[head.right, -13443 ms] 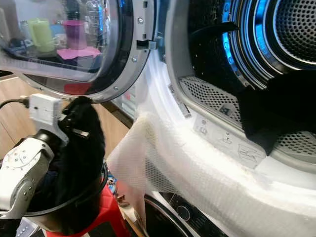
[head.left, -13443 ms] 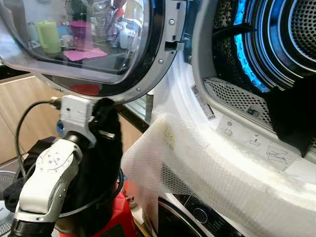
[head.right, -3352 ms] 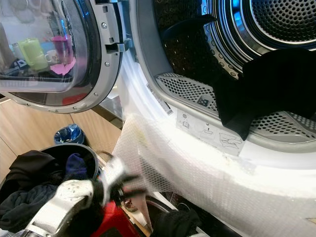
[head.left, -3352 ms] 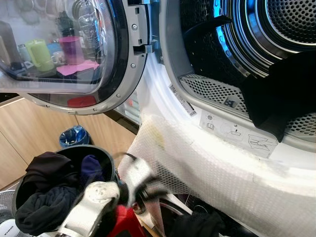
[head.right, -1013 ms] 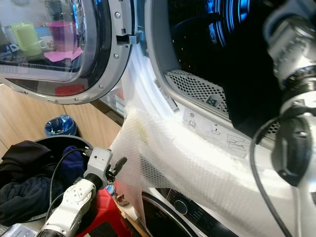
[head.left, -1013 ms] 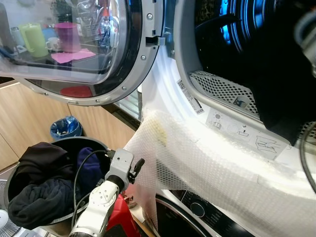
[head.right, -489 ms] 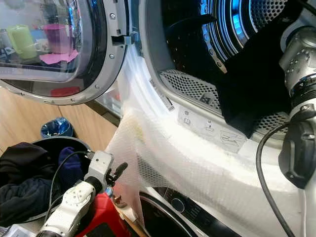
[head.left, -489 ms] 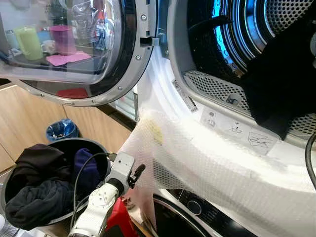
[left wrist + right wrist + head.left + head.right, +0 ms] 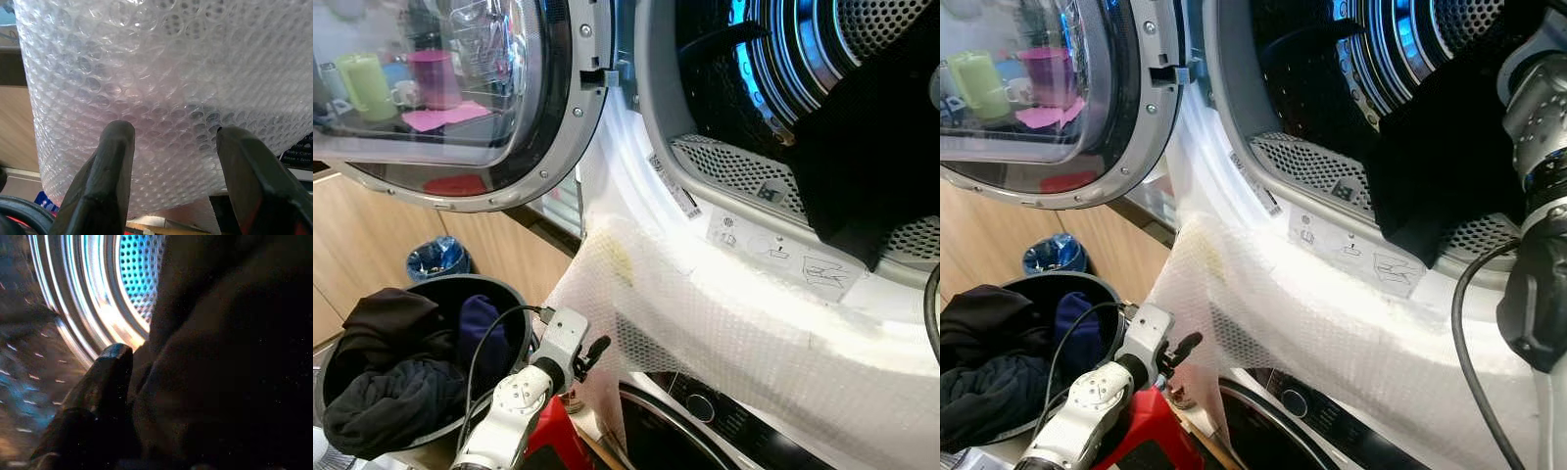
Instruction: Clothes washing
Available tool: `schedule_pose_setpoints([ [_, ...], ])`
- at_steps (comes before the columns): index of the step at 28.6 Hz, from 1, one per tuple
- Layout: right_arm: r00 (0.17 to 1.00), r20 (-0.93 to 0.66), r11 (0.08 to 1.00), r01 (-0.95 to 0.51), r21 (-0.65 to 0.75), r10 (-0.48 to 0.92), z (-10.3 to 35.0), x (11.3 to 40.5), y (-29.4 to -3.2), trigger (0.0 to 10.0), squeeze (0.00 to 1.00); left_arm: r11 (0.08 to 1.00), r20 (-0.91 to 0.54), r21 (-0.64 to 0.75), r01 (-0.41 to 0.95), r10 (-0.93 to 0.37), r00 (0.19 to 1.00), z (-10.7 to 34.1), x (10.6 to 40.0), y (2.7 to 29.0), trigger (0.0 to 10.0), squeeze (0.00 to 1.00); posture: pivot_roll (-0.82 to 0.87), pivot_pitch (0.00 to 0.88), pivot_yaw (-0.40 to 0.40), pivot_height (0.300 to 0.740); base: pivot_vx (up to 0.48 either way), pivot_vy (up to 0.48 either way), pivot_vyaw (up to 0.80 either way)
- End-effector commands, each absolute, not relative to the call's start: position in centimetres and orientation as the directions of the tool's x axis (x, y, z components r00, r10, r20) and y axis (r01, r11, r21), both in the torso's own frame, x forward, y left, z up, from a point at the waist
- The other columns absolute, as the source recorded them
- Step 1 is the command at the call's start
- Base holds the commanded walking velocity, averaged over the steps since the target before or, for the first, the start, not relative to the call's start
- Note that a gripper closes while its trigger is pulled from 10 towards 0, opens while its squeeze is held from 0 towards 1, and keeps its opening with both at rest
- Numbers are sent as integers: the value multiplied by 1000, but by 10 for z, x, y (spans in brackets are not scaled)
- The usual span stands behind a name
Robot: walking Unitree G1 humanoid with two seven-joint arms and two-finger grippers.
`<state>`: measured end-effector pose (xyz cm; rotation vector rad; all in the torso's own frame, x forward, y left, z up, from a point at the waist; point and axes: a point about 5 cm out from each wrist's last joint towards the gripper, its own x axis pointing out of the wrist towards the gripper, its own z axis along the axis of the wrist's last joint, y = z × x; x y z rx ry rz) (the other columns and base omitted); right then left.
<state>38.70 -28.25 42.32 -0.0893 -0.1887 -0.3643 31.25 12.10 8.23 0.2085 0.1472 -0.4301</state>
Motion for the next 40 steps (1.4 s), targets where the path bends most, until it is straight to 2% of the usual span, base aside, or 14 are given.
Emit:
schedule_pose_setpoints([
  [1, 887, 344, 929, 358, -89, -309, 465, 373, -279, 10000, 1000, 879, -185, 172, 446, -415, 891, 85, 311, 119, 10000, 0, 104, 52, -15, 740, 0, 0, 0],
  [6, 836, 442, 920, 388, -59, -324, 489, 361, -280, 10000, 1000, 880, -185, 161, 447, -418, 889, 85, 311, 118, 10000, 0, 103, 52, -20, 740, 0, 0, 0],
  [8, 844, 430, 922, 383, -63, -321, 485, 364, -279, 10000, 1000, 880, -186, 159, 447, -418, 889, 85, 311, 118, 10000, 0, 95, 57, -14, 740, 0, 0, 0],
  [10, 917, 296, 946, 309, -99, -268, 452, 381, -272, 10000, 1000, 875, -196, 154, 460, -429, 882, 84, 310, 115, 10000, 0, 92, 55, -13, 740, 0, 0, 0],
  [13, 934, 253, 955, 282, -94, -251, 439, 386, -270, 10000, 1000, 871, -197, 151, 467, -436, 878, 84, 309, 113, 10000, 0, 94, 58, -13, 740, 0, 0, 0],
  [18, 904, 352, 966, 260, -4, -242, 454, 381, -271, 10000, 969, 874, -194, 144, 464, -434, 880, 85, 308, 113, 10000, 0, 99, 68, -14, 740, 0, 0, 0],
  [19, 902, 367, 968, 249, -7, -229, 457, 380, -269, 10000, 698, 875, -194, 143, 462, -433, 880, 85, 308, 114, 10000, 0, 98, 69, -13, 740, 0, 0, 0],
  [20, 897, 389, 973, 230, -7, -209, 461, 379, -267, 10000, 12, 877, -194, 142, 459, -430, 881, 84, 308, 114, 10000, 0, 98, 69, -13, 740, 0, 0, 0],
  [26, 866, 489, 995, 100, 32, -102, 485, 368, -258, 10000, 0, 871, -190, 139, 471, -443, 876, 86, 308, 110, 10000, 0, 90, 76, -4, 740, 0, 0, 0],
  [31, 882, 471, 997, -14, 76, -23, 486, 366, -252, 10000, 0, 871, -190, 138, 471, -444, 876, 86, 308, 110, 10000, 0, 87, 76, -8, 740, 0, 0, 0],
  [32, 876, 482, 988, -88, 129, 15, 489, 362, -245, 10000, 0, 873, -191, 137, 469, -441, 877, 86, 308, 111, 10000, 0, 82, 77, -5, 740, 0, 0, 0],
  [34, 866, 498, 980, -123, 156, 30, 493, 357, -241, 10000, 0, 873, -193, 136, 468, -440, 877, 85, 308, 111, 10000, 0, 78, 77, -4, 740, 0, 0, 0],
  [35, 854, 518, 960, -182, 212, 48, 495, 344, -231, 10000, 0, 872, -193, 133, 471, -443, 875, 85, 308, 109, 10000, 0, 74, 77, -6, 740, 0, 0, 0],
  [40, 875, 484, 946, -176, 272, 24, 478, 330, -213, 10000, 0, 870, -196, 132, 476, -448, 873, 84, 307, 107, 10000, 0, 62, 78, -4, 740, 0, 0, 0],
])
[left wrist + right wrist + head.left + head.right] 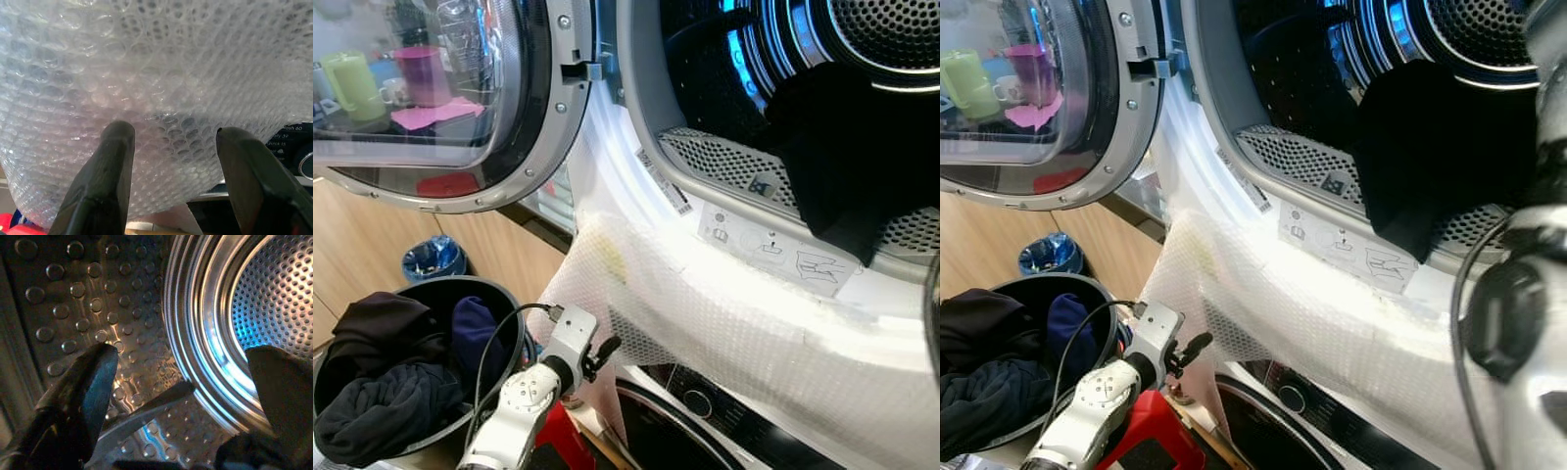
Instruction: Clothes washing
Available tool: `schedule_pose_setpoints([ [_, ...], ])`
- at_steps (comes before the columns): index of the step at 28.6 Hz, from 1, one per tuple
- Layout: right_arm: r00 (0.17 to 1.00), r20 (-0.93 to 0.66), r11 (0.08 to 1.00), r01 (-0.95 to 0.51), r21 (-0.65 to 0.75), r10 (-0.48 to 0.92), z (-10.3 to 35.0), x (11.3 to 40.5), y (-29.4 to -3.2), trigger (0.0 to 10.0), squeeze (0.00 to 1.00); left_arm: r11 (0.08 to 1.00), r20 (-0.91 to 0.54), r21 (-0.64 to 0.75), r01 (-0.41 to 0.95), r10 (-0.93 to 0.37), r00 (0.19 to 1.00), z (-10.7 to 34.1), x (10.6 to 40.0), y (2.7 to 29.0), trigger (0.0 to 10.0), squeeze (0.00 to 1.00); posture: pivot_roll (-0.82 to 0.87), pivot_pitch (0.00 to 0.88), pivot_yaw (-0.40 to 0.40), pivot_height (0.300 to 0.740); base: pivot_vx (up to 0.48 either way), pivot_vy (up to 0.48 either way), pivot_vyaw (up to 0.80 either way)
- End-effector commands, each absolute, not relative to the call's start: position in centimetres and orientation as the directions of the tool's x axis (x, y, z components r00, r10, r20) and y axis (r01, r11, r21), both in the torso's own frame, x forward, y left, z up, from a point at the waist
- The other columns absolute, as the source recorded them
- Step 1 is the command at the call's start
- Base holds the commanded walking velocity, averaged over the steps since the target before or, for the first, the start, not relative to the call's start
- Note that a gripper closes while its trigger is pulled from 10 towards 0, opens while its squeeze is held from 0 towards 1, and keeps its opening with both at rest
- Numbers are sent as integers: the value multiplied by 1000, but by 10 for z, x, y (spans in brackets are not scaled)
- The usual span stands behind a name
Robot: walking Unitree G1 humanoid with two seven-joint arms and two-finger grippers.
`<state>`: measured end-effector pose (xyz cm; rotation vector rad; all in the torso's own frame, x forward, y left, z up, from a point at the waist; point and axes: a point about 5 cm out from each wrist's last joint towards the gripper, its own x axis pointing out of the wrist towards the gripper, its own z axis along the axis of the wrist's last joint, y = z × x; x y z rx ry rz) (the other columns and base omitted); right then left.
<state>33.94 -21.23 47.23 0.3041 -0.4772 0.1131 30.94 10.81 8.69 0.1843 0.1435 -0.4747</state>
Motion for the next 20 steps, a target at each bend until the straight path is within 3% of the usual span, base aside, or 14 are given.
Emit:
schedule_pose_setpoints([
  [1, 875, 483, 942, -185, 279, 29, 474, 324, -207, 10000, 0, 869, -196, 130, 477, -449, 872, 84, 307, 106, 10000, 0, 62, 78, -4, 740, 0, 0, 0],
  [6, 852, 523, 931, -220, 290, 38, 456, 286, -187, 10000, 0, 870, -196, 125, 478, -450, 871, 82, 306, 105, 10000, 0, 50, 83, -15, 740, 0, 0, 0],
  [14, 827, 546, 921, -305, 241, 131, 439, 262, -168, 10000, 0, 870, -196, 123, 478, -451, 871, 82, 305, 104, 10000, 0, 51, 83, -19, 740, 0, 0, 0],
  [17, 701, 566, 807, -582, 100, 435, 398, 236, -138, 10000, 0, 869, -181, 123, 480, -455, 872, 84, 305, 105, 10000, 0, 43, 88, -18, 740, 0, 0, 0],
  [20, 638, 518, 739, -673, 18, 569, 371, 222, -128, 10000, 0, 870, -152, 125, 477, -458, 876, 89, 305, 106, 10000, 0, 44, 92, -15, 740, 0, 0, 0],
])
